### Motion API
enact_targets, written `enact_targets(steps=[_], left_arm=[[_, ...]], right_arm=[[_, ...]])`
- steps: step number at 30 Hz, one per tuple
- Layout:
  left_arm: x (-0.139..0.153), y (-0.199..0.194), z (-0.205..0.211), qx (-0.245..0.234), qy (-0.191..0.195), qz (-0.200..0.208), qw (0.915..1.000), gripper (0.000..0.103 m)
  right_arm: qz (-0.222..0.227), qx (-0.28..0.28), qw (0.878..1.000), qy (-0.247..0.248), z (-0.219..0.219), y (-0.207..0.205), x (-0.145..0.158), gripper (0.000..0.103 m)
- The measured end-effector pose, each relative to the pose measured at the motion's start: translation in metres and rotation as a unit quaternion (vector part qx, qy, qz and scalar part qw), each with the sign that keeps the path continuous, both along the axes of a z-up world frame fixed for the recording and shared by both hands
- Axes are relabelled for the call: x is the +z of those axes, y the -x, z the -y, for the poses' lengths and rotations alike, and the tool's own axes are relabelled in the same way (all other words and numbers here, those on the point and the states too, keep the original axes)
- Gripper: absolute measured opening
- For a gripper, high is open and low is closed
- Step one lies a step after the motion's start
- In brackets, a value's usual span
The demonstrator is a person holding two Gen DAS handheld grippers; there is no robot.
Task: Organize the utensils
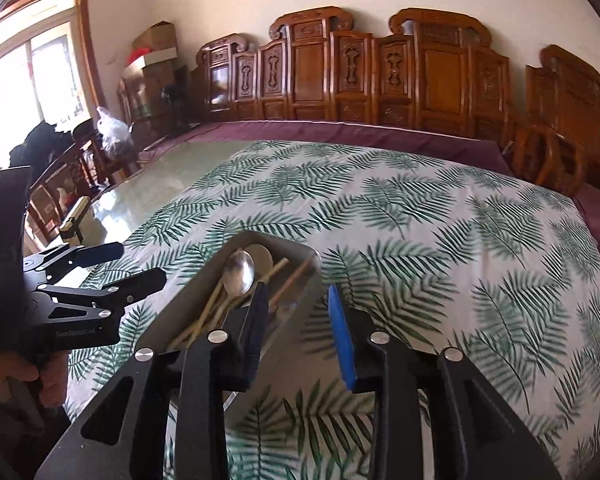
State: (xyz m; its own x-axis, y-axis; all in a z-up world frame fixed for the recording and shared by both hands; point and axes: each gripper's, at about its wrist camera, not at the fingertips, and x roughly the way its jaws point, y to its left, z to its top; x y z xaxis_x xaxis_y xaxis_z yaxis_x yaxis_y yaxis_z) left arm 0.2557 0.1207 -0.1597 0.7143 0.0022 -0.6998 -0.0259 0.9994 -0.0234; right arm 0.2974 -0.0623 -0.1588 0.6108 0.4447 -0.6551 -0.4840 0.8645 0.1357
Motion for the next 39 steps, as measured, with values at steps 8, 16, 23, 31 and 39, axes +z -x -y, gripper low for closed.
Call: enact_targets(steps=[8,16,23,31,39], left_arm=[[-0.001,0.014,0.021,-0.007,-0.018,0.001,0.9998,0.095],[0.004,0.036,0.043,-0.008,-0.02,-0.006,0.9997,0.095],[0.016,0.067,0.066,-0.014,-0.016,-0.014,0.9997,0.095],[0.03,0.104,0.087,-0.019,-0.002,-0.019,0.9996,0.095],[0.049,0.135,0.096,-0.024,-0.004,-0.008,0.9997,0.095]], right_arm=[[0.001,-0.021,1.0,0.0,0.024,0.018,0.001,0.045],[0.002,-0.049,0.999,-0.003,0.045,0.043,0.005,0.074],[0.016,-0.077,0.997,-0.002,0.067,0.075,0.021,0.099],[0.027,-0.117,0.993,-0.004,0.099,0.117,0.04,0.1],[0.031,-0.155,0.987,-0.004,0.126,0.156,0.046,0.1]])
